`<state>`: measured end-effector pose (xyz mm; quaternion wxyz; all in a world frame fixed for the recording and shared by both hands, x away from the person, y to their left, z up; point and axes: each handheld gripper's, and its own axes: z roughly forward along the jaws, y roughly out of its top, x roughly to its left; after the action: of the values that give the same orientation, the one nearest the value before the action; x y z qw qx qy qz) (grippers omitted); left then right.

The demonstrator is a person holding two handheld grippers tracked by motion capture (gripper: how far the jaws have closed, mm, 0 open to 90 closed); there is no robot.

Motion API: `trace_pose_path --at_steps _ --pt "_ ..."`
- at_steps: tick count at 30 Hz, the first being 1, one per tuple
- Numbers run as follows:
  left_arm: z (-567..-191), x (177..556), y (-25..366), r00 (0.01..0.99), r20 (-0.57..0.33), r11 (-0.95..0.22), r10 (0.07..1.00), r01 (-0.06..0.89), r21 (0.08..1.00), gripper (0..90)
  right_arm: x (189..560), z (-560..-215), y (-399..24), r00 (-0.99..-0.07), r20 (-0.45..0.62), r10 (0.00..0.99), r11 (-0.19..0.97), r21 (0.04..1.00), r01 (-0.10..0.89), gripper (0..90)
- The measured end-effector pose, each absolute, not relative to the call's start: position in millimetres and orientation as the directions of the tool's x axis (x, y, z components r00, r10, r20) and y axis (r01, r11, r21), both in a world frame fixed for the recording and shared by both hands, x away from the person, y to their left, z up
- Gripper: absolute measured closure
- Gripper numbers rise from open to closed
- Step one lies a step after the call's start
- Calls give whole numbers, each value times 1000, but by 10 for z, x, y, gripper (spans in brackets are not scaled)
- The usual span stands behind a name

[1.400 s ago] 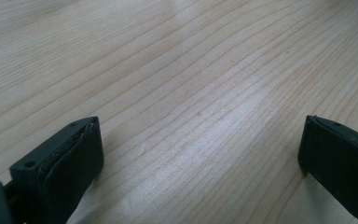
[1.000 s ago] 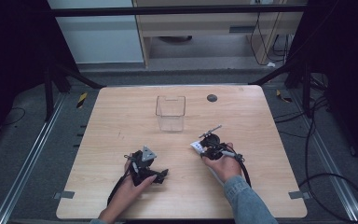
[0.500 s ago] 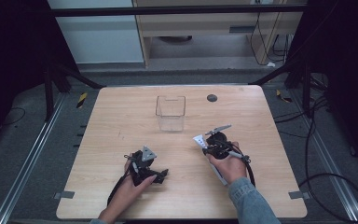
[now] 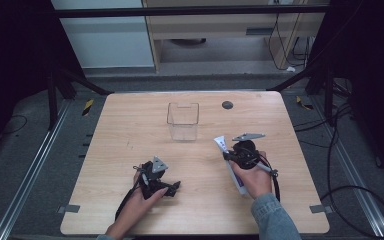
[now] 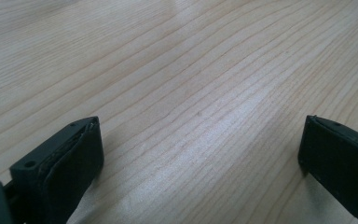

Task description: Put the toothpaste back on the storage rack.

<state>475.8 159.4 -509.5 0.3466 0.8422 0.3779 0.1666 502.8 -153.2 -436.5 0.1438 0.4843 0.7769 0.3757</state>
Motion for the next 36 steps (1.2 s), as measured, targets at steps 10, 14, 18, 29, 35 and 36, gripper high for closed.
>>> trace_pose_path --at_steps 10,14,18,29,35,36 --pt "-5095 4758 1594 659 18 -474 752 521 710 0 4945 -4246 -1613 -485 130 865 220 770 599 794" --pt "-5095 4758 1594 659 18 -474 752 521 710 0 4927 -4196 -1611 -488 127 863 217 780 587 794" --pt "-5095 4757 1595 660 19 -474 751 520 710 0 4924 -4145 -1609 -485 125 866 207 792 574 795" --pt "-5096 4755 1594 660 19 -474 751 520 711 0 4882 -4055 -1637 -477 117 871 180 827 532 797" --pt "-5096 4756 1594 660 19 -474 751 520 711 0 4863 -4037 -1635 -479 123 869 167 839 518 798" --pt "-5096 4756 1594 660 19 -474 751 520 711 0 4861 -4032 -1636 -479 125 869 163 841 516 797"
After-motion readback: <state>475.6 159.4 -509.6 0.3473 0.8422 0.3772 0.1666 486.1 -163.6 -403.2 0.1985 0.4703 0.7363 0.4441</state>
